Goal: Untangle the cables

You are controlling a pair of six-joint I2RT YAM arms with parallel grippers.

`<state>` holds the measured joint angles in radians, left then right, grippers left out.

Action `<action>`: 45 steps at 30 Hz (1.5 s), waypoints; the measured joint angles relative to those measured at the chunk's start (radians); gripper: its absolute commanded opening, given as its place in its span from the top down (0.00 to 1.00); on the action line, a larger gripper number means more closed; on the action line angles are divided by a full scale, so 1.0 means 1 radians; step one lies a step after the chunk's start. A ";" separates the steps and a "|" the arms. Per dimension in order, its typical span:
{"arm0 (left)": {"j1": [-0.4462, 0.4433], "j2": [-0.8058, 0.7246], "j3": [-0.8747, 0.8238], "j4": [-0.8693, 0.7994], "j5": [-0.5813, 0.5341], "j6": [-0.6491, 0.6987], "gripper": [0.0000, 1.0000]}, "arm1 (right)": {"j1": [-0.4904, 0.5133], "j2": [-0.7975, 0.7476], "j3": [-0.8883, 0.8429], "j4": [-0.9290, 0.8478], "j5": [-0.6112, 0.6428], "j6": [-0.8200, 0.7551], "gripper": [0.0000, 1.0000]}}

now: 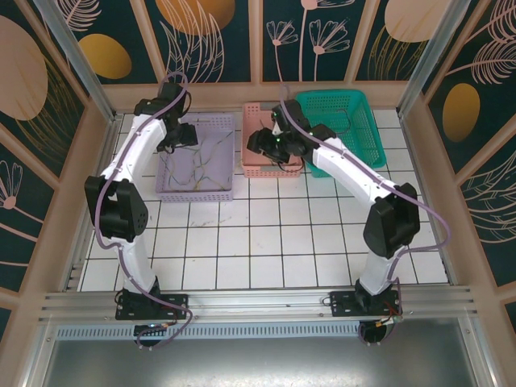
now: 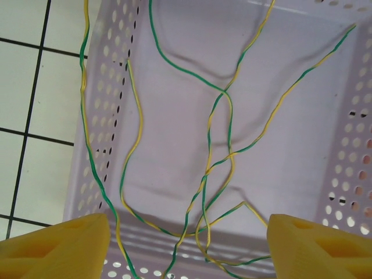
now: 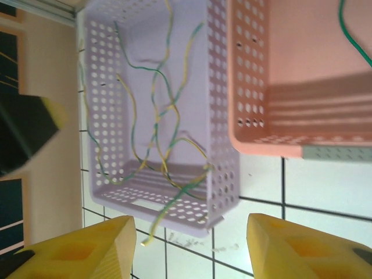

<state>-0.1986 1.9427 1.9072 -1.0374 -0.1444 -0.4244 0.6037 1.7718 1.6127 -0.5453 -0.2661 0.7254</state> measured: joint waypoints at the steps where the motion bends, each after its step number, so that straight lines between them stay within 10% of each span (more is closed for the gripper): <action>1: 0.000 -0.001 0.008 0.000 0.001 -0.004 0.30 | 0.000 -0.015 -0.024 0.007 0.006 0.007 0.47; 22: 0.011 -0.559 -0.559 0.230 -0.006 -0.293 0.41 | -0.028 -0.452 -0.548 0.201 0.109 0.014 0.48; 24: 0.011 -0.584 -0.636 0.241 0.004 -0.319 0.36 | -0.028 -0.489 -0.584 0.198 0.114 0.011 0.29; 25: 0.011 -0.604 -0.673 0.247 0.006 -0.330 0.30 | -0.028 -0.517 -0.607 0.193 0.125 0.006 0.02; 26: 0.011 -0.631 -0.708 0.253 0.006 -0.338 0.03 | -0.028 -0.551 -0.629 0.186 0.148 0.004 0.01; 35: 0.011 -1.094 -1.106 0.613 -0.154 -0.337 0.01 | -0.039 -0.963 -0.812 0.152 0.794 -0.043 0.01; 45: 0.012 -1.173 -1.634 1.246 -0.401 0.114 0.01 | -0.282 -1.022 -1.397 0.741 0.843 -0.516 0.01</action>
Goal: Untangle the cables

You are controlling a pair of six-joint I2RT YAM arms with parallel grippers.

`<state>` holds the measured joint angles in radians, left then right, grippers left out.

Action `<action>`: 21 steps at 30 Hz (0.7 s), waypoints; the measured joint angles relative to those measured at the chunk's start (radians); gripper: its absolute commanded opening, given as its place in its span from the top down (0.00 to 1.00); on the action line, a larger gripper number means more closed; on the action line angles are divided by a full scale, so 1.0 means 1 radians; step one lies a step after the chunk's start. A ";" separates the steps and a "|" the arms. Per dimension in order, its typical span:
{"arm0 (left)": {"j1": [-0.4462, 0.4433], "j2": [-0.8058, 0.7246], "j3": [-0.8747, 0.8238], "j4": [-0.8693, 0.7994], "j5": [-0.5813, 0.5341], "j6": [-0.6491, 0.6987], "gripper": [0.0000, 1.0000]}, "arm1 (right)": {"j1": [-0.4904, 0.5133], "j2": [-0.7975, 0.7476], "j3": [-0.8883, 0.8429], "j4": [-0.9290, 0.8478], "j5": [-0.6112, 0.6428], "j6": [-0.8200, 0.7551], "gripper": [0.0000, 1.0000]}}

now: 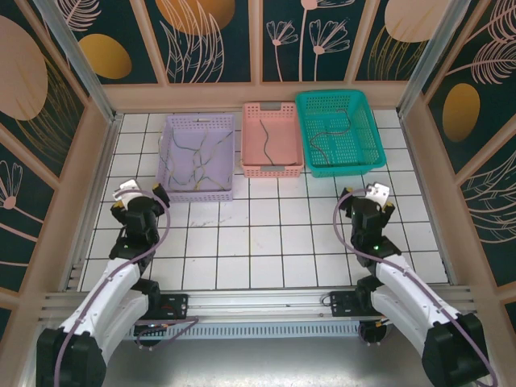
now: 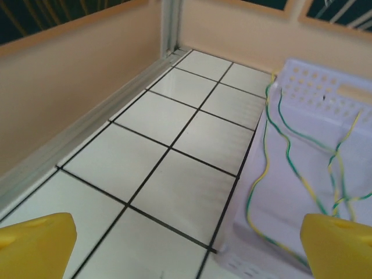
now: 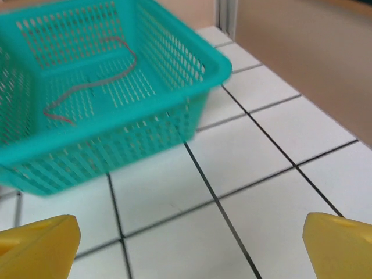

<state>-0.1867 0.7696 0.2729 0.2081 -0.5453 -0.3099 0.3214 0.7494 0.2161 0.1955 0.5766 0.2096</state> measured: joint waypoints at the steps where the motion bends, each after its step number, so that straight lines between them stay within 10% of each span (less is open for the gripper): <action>1: 0.000 0.018 -0.035 0.073 0.005 0.039 0.01 | -0.012 0.005 -0.036 0.056 -0.015 -0.027 0.01; 11: 0.014 0.478 -0.108 0.695 0.100 0.211 0.01 | -0.236 0.251 -0.149 0.589 -0.258 -0.100 0.01; 21: 0.111 0.706 -0.042 0.970 0.214 0.250 0.01 | -0.294 0.573 -0.061 0.829 -0.412 -0.133 0.01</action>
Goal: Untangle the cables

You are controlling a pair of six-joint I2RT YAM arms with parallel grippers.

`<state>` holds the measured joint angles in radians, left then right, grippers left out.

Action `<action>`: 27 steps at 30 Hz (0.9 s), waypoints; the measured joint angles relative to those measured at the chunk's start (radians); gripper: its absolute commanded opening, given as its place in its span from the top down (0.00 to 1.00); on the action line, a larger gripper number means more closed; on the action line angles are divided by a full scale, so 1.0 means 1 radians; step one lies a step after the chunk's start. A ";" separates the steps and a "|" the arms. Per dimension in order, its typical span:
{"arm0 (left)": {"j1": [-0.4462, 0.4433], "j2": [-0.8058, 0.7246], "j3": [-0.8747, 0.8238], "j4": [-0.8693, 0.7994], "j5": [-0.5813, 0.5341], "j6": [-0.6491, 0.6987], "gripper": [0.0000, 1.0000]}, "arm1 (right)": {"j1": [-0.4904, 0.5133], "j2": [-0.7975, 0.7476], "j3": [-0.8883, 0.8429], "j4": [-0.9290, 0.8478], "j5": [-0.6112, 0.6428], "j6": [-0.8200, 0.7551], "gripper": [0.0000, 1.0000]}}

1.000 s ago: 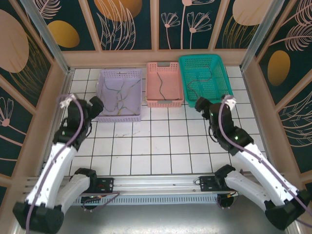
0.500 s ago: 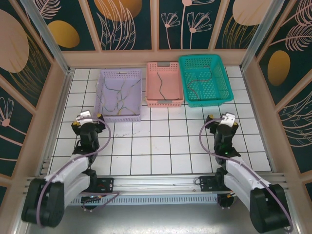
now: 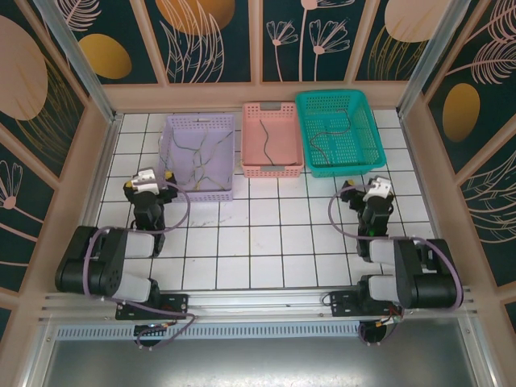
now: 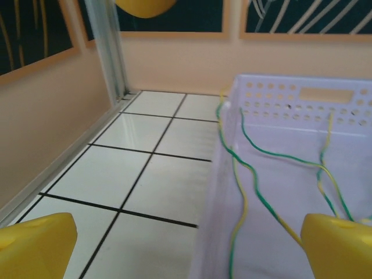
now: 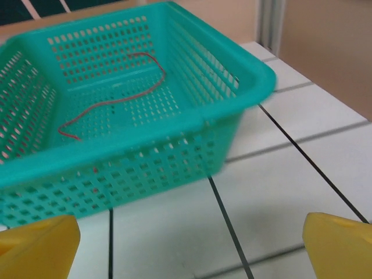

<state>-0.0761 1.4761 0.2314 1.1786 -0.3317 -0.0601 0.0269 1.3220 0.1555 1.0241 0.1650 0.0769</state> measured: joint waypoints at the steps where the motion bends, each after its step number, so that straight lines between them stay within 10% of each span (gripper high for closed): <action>1: 0.018 0.026 -0.001 0.022 0.011 -0.006 0.01 | -0.006 0.013 0.008 0.023 -0.015 -0.009 0.01; 27: 0.043 0.045 -0.019 0.103 0.021 -0.046 0.01 | -0.059 0.221 0.065 0.199 -0.149 -0.045 0.01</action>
